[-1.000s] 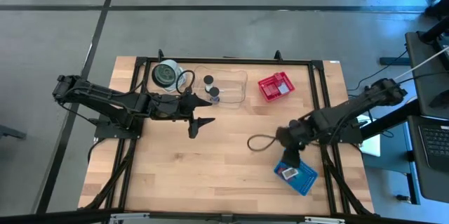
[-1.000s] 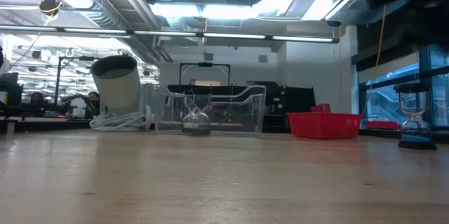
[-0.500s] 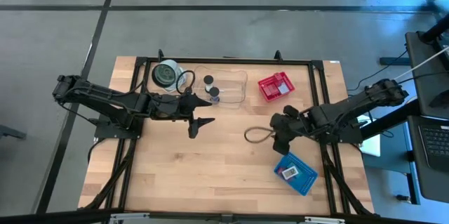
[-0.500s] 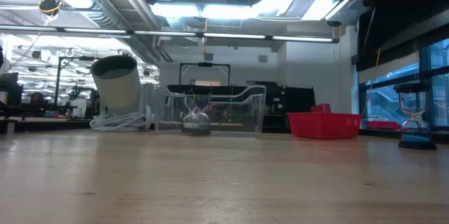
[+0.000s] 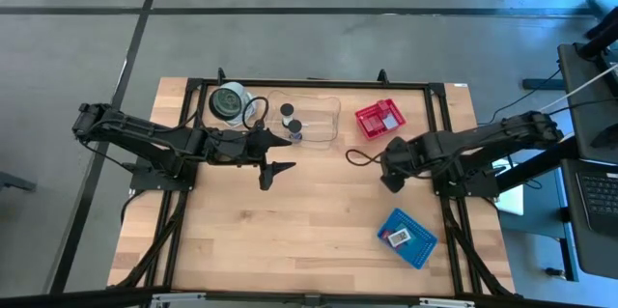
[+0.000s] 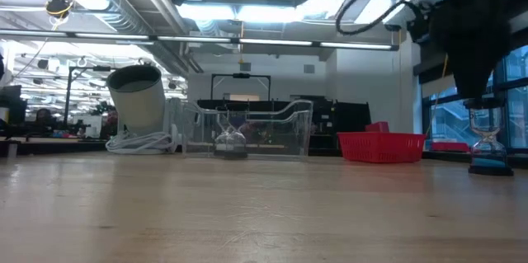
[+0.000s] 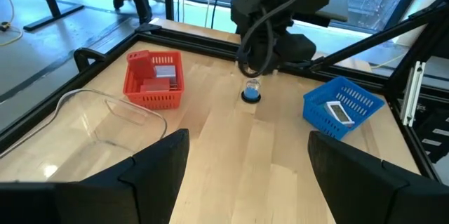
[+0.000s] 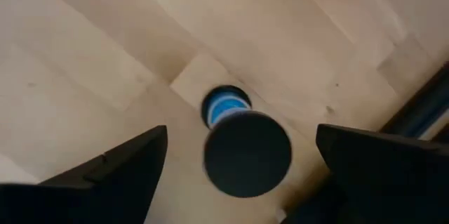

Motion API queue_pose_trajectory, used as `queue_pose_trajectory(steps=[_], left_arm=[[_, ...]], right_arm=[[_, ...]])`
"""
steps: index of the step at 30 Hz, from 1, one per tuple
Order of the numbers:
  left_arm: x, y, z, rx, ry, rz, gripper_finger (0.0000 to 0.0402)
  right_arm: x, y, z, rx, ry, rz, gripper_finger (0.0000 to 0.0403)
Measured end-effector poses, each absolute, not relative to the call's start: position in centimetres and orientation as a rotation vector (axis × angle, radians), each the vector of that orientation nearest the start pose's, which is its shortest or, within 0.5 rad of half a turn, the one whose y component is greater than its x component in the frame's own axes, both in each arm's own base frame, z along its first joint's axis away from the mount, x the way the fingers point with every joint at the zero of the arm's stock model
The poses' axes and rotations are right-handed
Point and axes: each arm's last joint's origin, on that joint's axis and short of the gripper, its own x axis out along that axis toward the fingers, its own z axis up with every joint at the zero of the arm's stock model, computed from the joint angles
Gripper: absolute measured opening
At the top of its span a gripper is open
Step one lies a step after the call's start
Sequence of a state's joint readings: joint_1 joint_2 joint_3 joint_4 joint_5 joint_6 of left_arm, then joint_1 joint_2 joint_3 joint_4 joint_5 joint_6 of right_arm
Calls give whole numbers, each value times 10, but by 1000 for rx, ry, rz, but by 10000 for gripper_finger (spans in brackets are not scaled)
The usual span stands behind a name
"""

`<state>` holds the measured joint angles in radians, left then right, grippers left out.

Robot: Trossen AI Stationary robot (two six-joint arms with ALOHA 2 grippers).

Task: Pick & Place Office items
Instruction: Put the light blue hourglass into the transparent bin

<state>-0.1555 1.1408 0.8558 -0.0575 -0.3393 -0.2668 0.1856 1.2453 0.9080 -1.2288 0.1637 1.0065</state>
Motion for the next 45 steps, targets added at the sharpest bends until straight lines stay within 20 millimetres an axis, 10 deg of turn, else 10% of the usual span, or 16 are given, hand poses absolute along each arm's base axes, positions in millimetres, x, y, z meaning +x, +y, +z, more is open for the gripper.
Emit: queue_pose_trajectory(steps=[11, 35, 45], left_arm=[[250, -31, 300, -196, 313, 181, 290], [250, -31, 300, -195, 313, 182, 290], [250, -38, 300, 113, 336, 83, 290]], right_arm=[[174, 28, 205, 542, 1463, -751, 352], [183, 31, 213, 554, 1431, -645, 217], [212, 31, 294, 403, 1084, -598, 217]])
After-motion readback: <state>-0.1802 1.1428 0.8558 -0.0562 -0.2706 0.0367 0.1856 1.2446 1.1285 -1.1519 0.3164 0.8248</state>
